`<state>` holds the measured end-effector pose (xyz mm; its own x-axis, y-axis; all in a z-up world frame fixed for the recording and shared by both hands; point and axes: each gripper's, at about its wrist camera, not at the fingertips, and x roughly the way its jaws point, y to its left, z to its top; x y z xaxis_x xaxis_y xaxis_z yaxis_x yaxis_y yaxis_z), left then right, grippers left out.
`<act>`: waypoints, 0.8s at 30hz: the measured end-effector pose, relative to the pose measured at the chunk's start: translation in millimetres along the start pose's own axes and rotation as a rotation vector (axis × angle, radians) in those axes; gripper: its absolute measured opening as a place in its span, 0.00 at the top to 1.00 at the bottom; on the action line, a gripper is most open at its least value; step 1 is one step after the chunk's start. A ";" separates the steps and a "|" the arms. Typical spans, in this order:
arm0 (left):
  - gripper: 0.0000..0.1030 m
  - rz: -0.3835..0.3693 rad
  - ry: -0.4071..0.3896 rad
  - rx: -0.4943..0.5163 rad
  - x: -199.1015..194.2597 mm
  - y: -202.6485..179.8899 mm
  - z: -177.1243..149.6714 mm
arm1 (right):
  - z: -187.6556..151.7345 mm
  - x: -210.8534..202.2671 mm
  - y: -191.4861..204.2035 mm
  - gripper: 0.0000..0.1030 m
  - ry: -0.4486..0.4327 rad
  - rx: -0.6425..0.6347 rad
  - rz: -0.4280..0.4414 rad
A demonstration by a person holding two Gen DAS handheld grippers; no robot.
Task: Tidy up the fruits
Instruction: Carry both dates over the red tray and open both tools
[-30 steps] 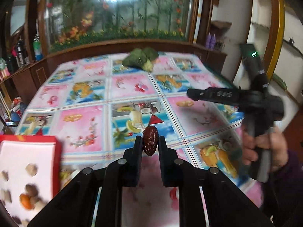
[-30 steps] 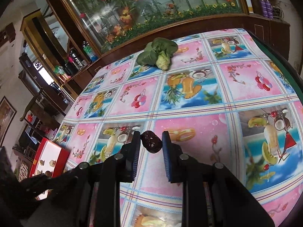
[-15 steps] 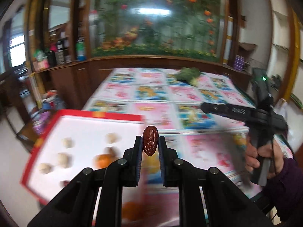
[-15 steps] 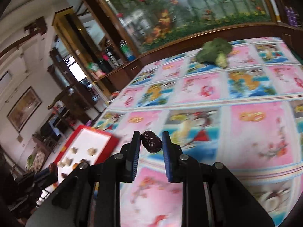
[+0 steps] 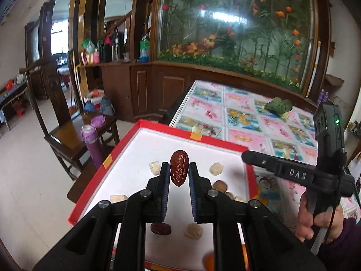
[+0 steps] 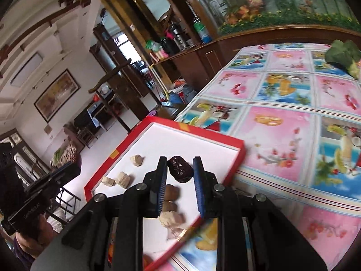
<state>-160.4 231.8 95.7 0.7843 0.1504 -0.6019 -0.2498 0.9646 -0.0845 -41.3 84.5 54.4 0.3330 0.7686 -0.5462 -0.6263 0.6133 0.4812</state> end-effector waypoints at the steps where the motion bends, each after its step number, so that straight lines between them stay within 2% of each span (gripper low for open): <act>1: 0.86 -0.009 0.016 -0.008 6.4 1.5 -0.8 | -1.1 7.2 4.9 0.76 0.013 -0.008 -0.004; 7: 0.86 0.001 0.082 -0.018 24.2 7.4 -9.8 | -13.8 38.4 13.6 0.75 0.098 -0.061 -0.043; 14: 0.86 0.030 0.168 0.027 40.0 1.8 -17.3 | -21.6 49.7 10.4 0.75 0.138 -0.091 -0.092; 19: 0.86 0.030 0.219 0.067 51.2 -5.7 -21.3 | -21.4 49.8 10.4 0.75 0.133 -0.112 -0.142; 24: 0.85 0.026 0.260 0.053 59.9 -6.3 -25.2 | -22.7 52.1 11.6 0.75 0.134 -0.142 -0.185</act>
<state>-126.2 229.2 40.2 0.6043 0.1209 -0.7875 -0.2321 0.9723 -0.0289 -47.3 127.5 15.9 0.3607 0.6088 -0.7066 -0.6589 0.7025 0.2690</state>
